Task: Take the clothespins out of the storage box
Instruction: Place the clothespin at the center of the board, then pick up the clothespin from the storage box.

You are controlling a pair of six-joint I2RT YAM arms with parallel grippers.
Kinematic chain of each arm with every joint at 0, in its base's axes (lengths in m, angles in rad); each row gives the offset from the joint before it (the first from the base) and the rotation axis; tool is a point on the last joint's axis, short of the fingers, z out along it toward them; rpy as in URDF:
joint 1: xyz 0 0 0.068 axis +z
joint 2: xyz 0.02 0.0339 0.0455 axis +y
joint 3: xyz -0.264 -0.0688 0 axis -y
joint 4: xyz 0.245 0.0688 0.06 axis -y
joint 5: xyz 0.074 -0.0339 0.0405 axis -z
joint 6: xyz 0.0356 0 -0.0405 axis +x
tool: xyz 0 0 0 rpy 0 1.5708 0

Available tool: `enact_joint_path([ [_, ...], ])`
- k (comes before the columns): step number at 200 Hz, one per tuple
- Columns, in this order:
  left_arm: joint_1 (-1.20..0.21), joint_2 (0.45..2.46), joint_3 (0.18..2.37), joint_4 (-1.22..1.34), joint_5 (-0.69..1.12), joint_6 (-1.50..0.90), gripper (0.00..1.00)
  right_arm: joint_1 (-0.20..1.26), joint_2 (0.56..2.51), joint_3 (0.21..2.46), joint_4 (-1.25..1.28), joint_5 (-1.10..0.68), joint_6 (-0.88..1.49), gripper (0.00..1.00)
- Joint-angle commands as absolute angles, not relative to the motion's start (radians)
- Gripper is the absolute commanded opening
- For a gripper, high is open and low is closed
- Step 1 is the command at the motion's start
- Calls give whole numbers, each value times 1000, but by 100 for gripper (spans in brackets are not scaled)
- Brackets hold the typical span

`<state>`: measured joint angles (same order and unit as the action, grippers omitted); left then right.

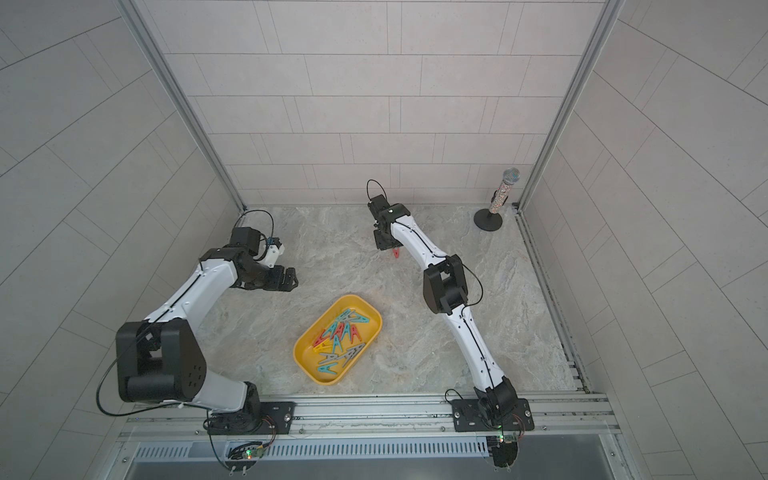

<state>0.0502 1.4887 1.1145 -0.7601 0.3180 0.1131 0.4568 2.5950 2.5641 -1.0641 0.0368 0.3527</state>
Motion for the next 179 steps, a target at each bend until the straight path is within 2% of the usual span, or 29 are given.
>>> enact_joint_path([
  [1,52,1484,1133,-775,332,127,100,452,2475,2579,-1096,-19,368,39],
  [31,52,1482,1131,-775,341,132,100,464,2344,2486,-1120,-123,337,39],
  [81,52,1489,1135,-776,316,125,100,637,1921,1884,-908,-141,253,39],
  [105,56,1491,1137,-774,300,121,100,750,1789,1683,-851,-137,240,38],
  [143,61,1479,1131,-767,296,119,100,957,1763,1536,-831,-60,246,37],
  [179,62,1475,1131,-765,296,120,100,1009,1816,1445,-760,-81,331,36],
])
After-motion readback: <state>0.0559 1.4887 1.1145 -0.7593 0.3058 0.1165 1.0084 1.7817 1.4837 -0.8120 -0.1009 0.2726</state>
